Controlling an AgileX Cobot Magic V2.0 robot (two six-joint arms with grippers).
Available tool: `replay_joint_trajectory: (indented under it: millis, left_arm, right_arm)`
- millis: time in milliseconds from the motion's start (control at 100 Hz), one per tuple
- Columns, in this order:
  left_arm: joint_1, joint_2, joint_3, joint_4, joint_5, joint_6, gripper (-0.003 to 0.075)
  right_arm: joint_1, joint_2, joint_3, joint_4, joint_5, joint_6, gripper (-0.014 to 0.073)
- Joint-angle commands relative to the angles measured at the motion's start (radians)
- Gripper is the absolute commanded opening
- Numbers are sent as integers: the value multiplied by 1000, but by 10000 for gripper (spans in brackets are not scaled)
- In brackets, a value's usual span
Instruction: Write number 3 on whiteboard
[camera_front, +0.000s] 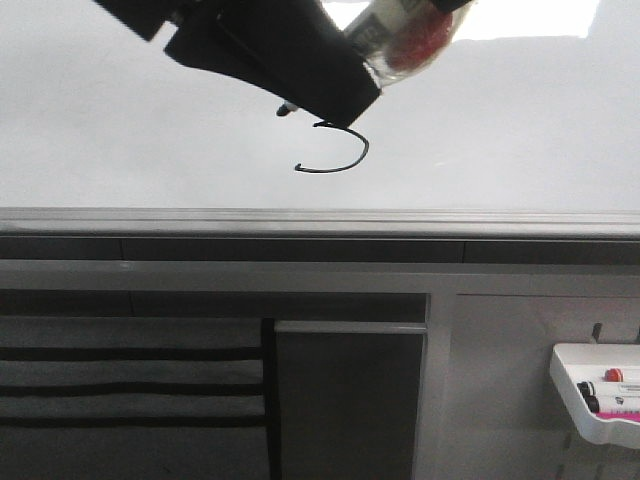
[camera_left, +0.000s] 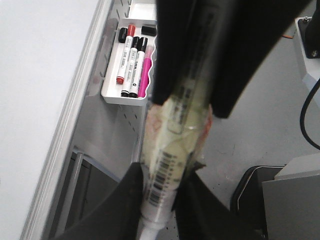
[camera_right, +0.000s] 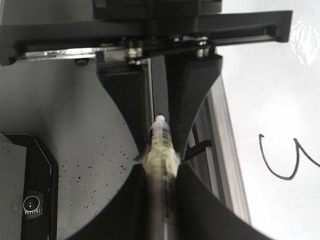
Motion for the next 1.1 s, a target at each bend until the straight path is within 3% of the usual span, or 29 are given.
replay_joint_trajectory:
  millis: [0,210,450,610,810,930,1090]
  left_arm:
    - [-6,-30,-35,-55,-31,4,82]
    - [-6,-30,-35,-55,-31,4,14]
    - [-6,-30,-35,-55,-31,4,-20]
    - [17,-30,-35,-25,-40,-7,-20]
    - [178,-30,-27,-18,-122,-124,-20]
    - [310,-30,7,-18,-207,-236,-20]
    - [466,-27,83,-65,-320,-354,-20]
  right_arm:
    - [0,-23,-24,42,-28,-10,21]
    - [0,-23,-24,42,-16,-10,34]
    - [0,-23,-24,42,-20,-6,302]
    - [-50,-70,-42,10,-18,62,325]
    - [-224,-197,-52,-72,-18,266,325]
    - [-316,-233,-48,-72,-14,284,325]
    - [-352,-230,-48,-72,27,287,325]
